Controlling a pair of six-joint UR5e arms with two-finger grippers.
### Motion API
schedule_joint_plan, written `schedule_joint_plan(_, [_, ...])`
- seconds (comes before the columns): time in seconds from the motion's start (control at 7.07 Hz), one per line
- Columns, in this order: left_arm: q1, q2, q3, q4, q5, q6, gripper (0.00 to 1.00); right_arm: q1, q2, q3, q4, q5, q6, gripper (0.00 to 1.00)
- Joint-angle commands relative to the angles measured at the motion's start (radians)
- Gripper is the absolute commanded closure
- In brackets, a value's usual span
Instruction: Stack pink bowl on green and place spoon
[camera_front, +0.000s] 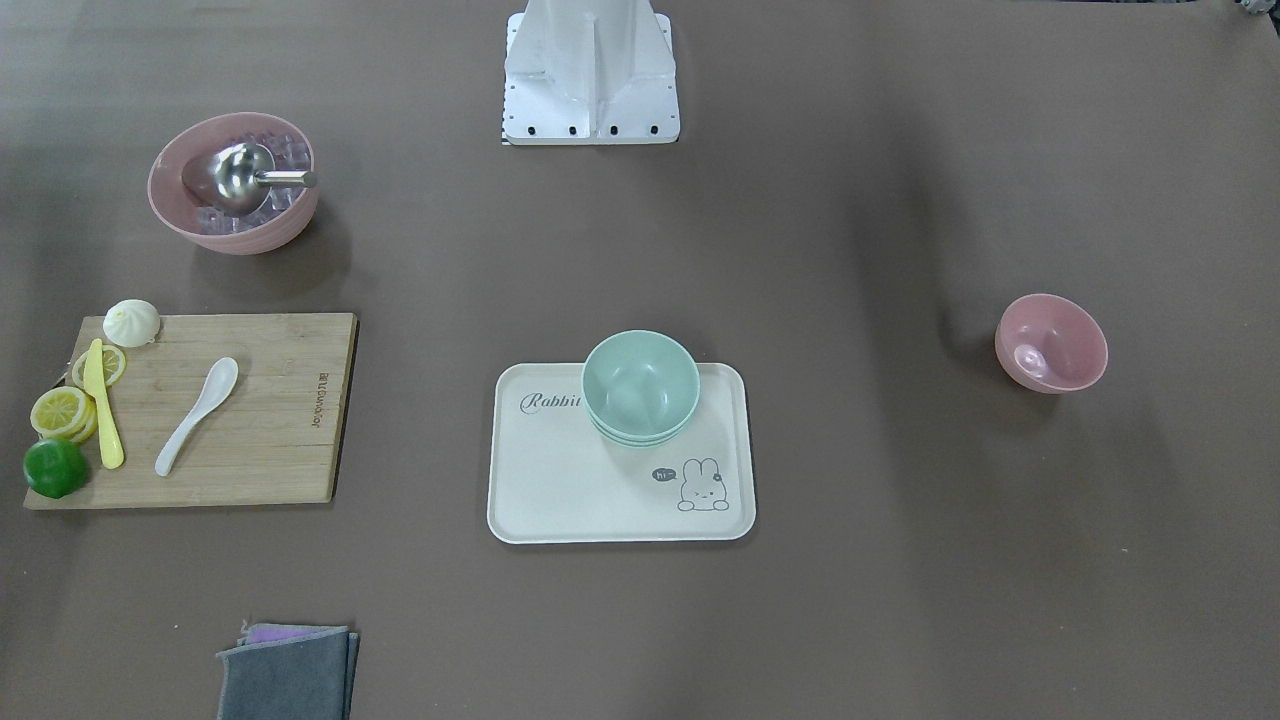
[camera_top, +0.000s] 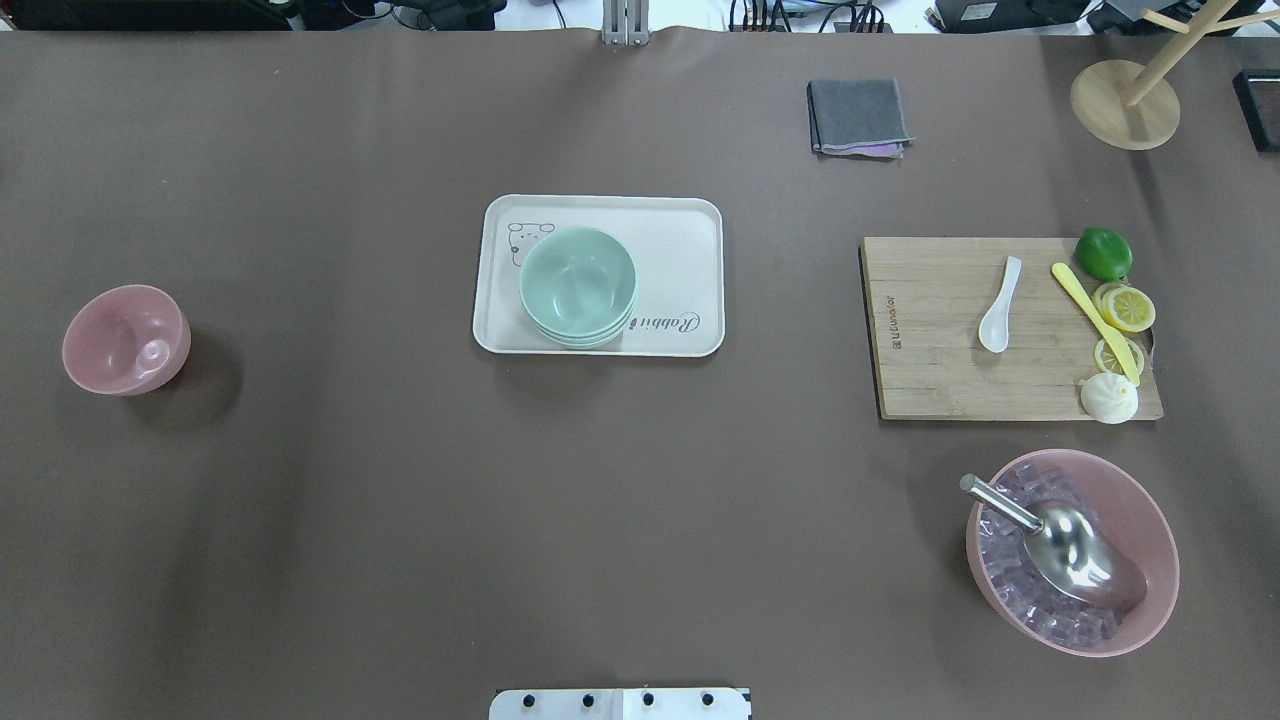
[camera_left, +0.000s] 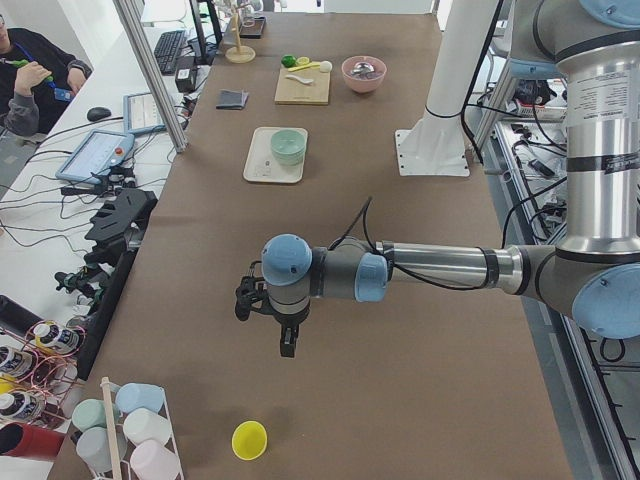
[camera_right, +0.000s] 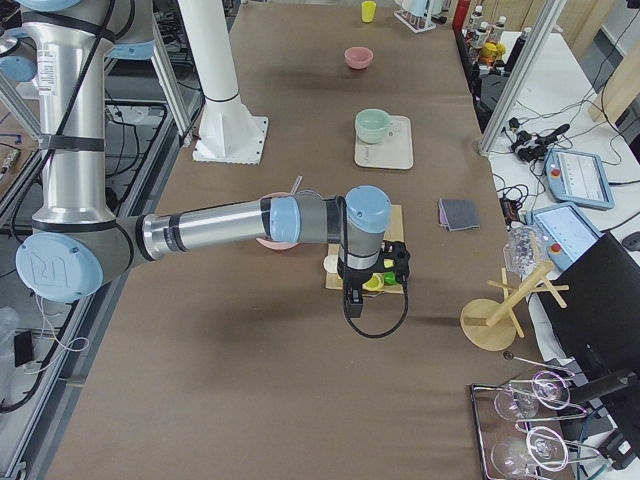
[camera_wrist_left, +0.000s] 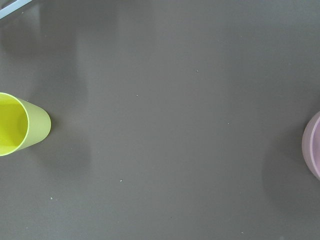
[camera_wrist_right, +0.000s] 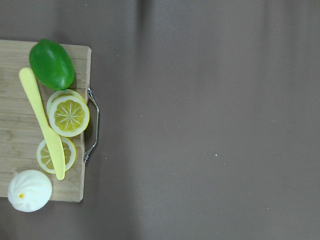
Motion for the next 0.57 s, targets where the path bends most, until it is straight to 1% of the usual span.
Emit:
schedule_joint_plan(0.0, [0.000,-0.012,-0.008,-0.001,-0.001,-0.002,0.02,-0.004,0.026,0.067,0.036,0.002,0.011,0.00])
schedule_joint_plan(0.14, [-0.002,-0.032,-0.026,-0.003,-0.004,-0.002,0.02,-0.004,0.026,0.077,0.127,-0.004,0.014,0.00])
schedule_joint_plan(0.28, [-0.002,-0.055,-0.055,-0.041,-0.005,-0.006,0.02,-0.004,0.026,0.068,0.224,-0.007,0.017,0.00])
schedule_joint_plan(0.42, [-0.005,-0.080,-0.046,-0.164,0.008,-0.011,0.02,-0.002,0.026,0.065,0.314,0.005,0.018,0.00])
